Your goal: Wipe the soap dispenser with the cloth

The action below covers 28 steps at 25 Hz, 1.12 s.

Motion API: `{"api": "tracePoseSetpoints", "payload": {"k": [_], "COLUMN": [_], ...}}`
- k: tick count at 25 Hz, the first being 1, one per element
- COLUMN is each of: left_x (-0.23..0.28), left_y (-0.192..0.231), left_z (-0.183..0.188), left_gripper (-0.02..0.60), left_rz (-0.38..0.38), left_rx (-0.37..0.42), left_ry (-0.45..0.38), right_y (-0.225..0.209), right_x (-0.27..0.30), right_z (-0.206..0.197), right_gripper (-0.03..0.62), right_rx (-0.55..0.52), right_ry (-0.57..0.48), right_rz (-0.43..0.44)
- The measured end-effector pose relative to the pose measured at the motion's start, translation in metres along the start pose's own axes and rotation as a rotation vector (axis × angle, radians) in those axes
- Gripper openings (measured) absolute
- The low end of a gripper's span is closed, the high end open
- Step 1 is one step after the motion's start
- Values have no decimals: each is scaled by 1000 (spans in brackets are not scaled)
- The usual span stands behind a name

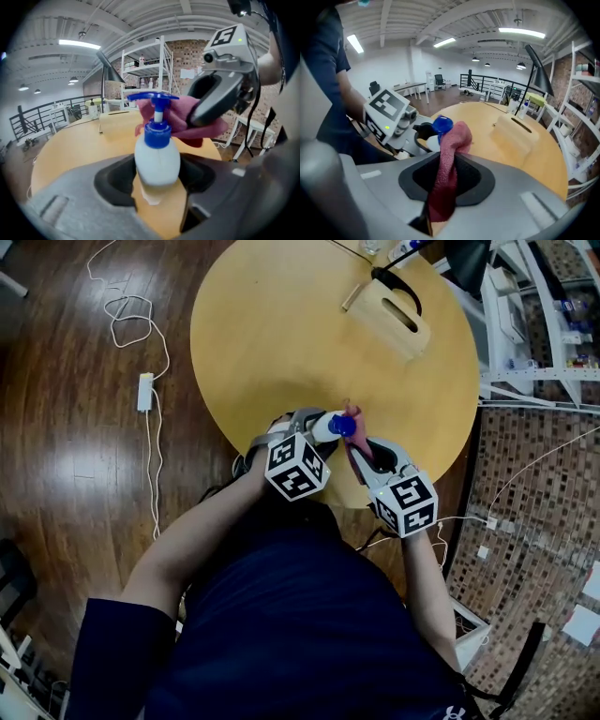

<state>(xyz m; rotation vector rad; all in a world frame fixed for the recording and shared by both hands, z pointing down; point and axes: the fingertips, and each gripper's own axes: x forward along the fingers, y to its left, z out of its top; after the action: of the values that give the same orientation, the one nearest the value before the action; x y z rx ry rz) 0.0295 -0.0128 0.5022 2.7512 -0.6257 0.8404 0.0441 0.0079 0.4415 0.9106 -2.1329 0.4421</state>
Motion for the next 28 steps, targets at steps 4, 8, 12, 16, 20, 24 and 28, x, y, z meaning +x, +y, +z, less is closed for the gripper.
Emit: {"api": "tracePoseSetpoints", "payload": {"k": [4, 8, 12, 16, 20, 24, 28], "left_x": [-6, -4, -4, 0, -3, -9, -16], "left_y": [8, 5, 5, 10, 2, 0, 3], "left_z": [-2, 0, 0, -6, -8, -8, -15], "left_gripper": [262, 262, 262, 262, 264, 264, 265], "left_rz": [8, 2, -14, -26, -119, -247, -285], "left_rx": [11, 20, 32, 41, 102, 193, 253], "left_ry": [-25, -68, -73, -79, -32, 32, 63], "right_y": [55, 64, 35, -34, -50, 9, 64], "right_x": [-1, 7, 6, -6, -16, 5, 17], "right_z": [22, 32, 15, 0, 17, 19, -6], "right_gripper": [77, 74, 74, 74, 75, 74, 72], "right_rx": [-21, 141, 385, 614, 466, 283, 224], "right_ry": [-50, -88, -89, -174, -148, -52, 66], "right_rz": [121, 220, 184, 11, -14, 148, 317]}}
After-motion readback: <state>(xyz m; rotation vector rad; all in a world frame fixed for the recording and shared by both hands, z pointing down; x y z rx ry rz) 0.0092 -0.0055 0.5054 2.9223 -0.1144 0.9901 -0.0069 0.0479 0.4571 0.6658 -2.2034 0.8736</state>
